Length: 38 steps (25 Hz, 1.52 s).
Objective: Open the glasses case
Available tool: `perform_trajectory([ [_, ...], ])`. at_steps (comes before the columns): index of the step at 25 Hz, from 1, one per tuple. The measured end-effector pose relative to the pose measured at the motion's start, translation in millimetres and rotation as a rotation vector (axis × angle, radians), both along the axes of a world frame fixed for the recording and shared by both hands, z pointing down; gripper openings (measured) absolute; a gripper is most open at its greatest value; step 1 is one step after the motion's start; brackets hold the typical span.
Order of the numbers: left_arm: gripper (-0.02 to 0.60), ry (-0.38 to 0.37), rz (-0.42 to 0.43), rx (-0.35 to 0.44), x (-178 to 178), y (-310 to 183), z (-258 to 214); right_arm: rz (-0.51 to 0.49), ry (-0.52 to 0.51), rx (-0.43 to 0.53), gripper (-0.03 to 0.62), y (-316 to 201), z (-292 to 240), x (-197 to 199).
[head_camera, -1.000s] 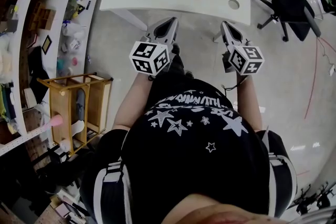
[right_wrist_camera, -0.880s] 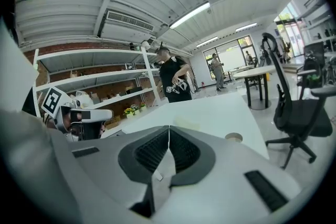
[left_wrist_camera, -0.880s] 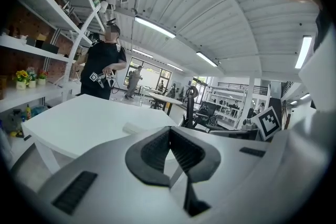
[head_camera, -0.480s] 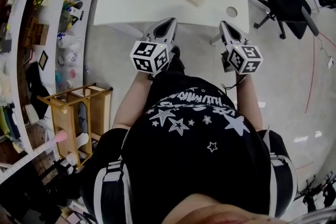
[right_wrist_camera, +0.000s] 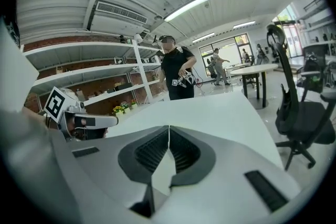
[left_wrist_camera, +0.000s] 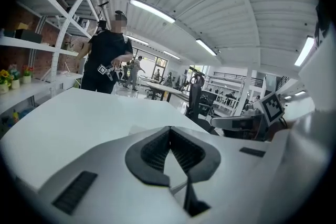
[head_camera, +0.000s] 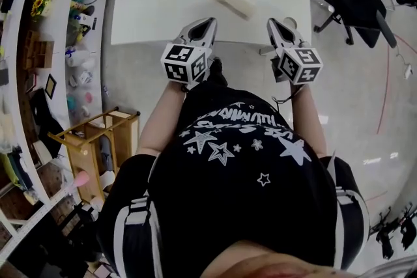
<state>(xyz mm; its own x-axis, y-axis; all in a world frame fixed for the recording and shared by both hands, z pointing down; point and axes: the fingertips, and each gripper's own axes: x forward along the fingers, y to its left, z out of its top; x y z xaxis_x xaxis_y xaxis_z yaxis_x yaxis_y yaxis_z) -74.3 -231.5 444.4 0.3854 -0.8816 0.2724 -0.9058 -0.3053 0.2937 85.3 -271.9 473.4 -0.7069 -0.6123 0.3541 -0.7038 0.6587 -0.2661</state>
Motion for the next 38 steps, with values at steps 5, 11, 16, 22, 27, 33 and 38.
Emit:
perform_trajectory([
  [5, 0.012, -0.047, 0.034, -0.052, -3.0, -30.0, 22.0, 0.02, 0.021, -0.032, 0.009, -20.8, 11.6, -4.5],
  [11, 0.012, -0.101, 0.092, -0.106, -3.7, -57.8, 46.2, 0.051, 0.051, -0.065, 0.009, -35.8, 21.5, -10.8],
  [16, 0.012, -0.144, 0.129, -0.154, -7.5, -77.2, 67.2, 0.056, 0.095, -0.082, 0.009, -44.3, 33.7, -21.0],
  [22, 0.012, -0.301, 0.207, -0.216, -11.0, -96.8, 98.4, 0.055, 0.142, -0.102, 0.009, -50.7, 49.4, -35.9],
  [27, 0.012, -0.296, 0.252, -0.272, -12.7, -106.8, 116.1, 0.076, 0.16, -0.112, 0.009, -58.8, 55.2, -44.0],
  [33, 0.012, -0.298, 0.282, -0.292, -12.3, -117.5, 122.3, 0.064, 0.19, -0.105, 0.009, -60.6, 59.7, -52.6],
  [38, 0.012, -0.293, 0.299, -0.305, -7.0, -121.3, 128.5, 0.075, 0.202, -0.113, 0.009, -62.1, 66.1, -52.6],
])
